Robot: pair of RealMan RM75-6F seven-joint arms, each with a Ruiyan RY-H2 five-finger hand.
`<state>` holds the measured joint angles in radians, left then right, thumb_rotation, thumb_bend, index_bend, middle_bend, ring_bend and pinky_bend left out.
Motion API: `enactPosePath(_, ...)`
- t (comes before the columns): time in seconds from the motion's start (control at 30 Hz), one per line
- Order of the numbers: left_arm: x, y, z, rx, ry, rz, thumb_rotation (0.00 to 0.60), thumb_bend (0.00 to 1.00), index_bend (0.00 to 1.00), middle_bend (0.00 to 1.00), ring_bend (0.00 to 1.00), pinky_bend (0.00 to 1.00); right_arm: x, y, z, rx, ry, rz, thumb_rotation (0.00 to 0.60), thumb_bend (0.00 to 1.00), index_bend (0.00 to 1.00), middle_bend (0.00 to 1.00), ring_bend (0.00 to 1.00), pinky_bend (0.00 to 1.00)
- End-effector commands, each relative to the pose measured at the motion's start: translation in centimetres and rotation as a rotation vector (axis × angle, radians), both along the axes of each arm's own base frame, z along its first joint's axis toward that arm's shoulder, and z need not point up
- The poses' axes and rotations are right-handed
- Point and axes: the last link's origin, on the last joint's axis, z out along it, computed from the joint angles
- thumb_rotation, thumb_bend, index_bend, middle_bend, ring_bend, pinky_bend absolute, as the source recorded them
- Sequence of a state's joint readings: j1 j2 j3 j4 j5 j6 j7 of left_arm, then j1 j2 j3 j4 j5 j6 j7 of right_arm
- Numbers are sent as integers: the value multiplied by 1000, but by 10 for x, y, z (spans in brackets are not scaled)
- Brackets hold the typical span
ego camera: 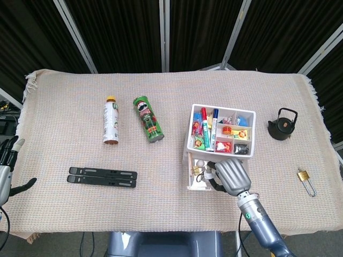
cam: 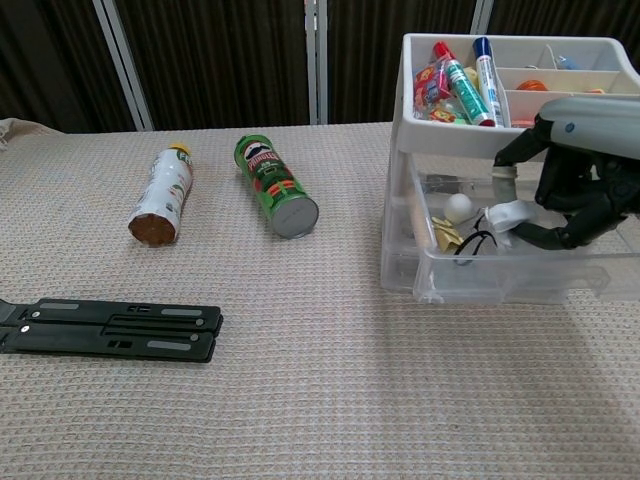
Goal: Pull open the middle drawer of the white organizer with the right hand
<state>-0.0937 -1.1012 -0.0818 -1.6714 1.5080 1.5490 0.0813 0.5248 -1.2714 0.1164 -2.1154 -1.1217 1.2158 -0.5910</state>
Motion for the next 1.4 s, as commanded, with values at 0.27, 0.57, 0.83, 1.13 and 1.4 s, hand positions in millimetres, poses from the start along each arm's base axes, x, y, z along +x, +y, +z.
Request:
enactPosePath(0.27, 1, -1, 0, 2, 2, -4, 600, 14, 0, 0, 0, 0, -3, 9, 48, -119, -74, -2, 600, 358, 592, 1000, 999, 712)
enactPosePath(0.57, 1, -2, 0, 1, 6, -5, 600, 14, 0, 0, 0, 0, -49, 18, 101, -301, -144, -72, 600, 336, 588, 1000, 999, 712)
enactPosePath(0.83, 4, -4, -1, 5, 11, -10, 600, 13, 0, 0, 0, 0, -125, 23, 123, -403, -109, -204, 600, 320, 583, 1000, 999, 712)
enactPosePath(1.13, 5, -5, -3, 3, 24, -11, 600, 14, 0, 0, 0, 0, -177, 28, 102, -343, -76, -307, 600, 290, 543, 1000, 995, 707)
enactPosePath(1.4, 3, -4, -4, 4, 30, -6, 600, 14, 0, 0, 0, 0, -186, 32, 92, -352, -80, -286, 600, 216, 354, 840, 835, 631)
